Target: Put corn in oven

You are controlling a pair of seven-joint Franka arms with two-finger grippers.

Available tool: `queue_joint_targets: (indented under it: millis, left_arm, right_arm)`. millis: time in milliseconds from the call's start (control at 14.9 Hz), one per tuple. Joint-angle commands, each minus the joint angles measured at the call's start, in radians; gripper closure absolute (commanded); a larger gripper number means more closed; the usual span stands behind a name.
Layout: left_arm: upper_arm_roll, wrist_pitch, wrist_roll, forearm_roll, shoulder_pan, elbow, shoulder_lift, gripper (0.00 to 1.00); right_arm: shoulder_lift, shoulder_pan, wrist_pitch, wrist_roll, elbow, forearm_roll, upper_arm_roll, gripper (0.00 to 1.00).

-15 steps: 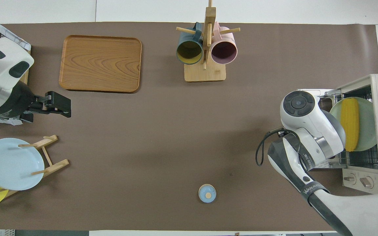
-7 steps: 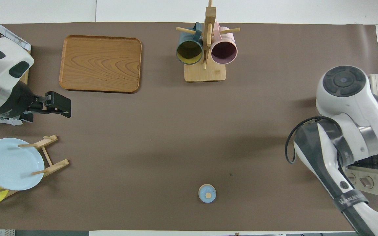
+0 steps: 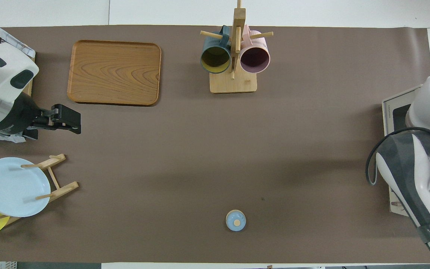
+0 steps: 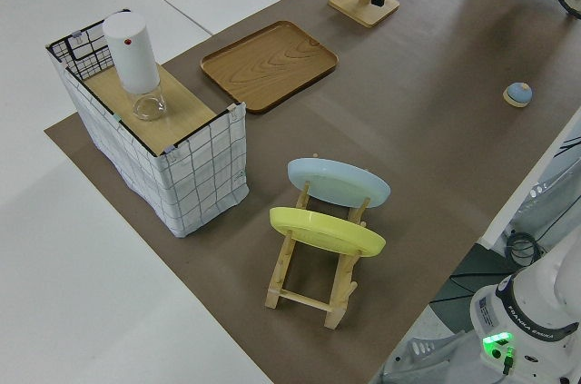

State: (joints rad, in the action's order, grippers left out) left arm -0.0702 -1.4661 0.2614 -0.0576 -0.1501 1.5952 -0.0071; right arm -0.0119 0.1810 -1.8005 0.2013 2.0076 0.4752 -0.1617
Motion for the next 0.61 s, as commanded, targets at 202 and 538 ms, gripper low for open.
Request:
queue_joint_targets:
  millis: [202, 538]
  left_arm:
    - [0.0, -0.003, -0.001, 0.019, 0.001, 0.009, -0.014, 0.0]
    - [0.0, -0.005, -0.001, 0.019, 0.001, 0.009, -0.014, 0.0]
  right_arm:
    - [0.006, 0.003, 0.204, 0.015, -0.165, -0.122, -0.004, 1.0]
    - [0.007, 0.02, 0.374, 0.015, -0.369, -0.331, 0.002, 0.76]
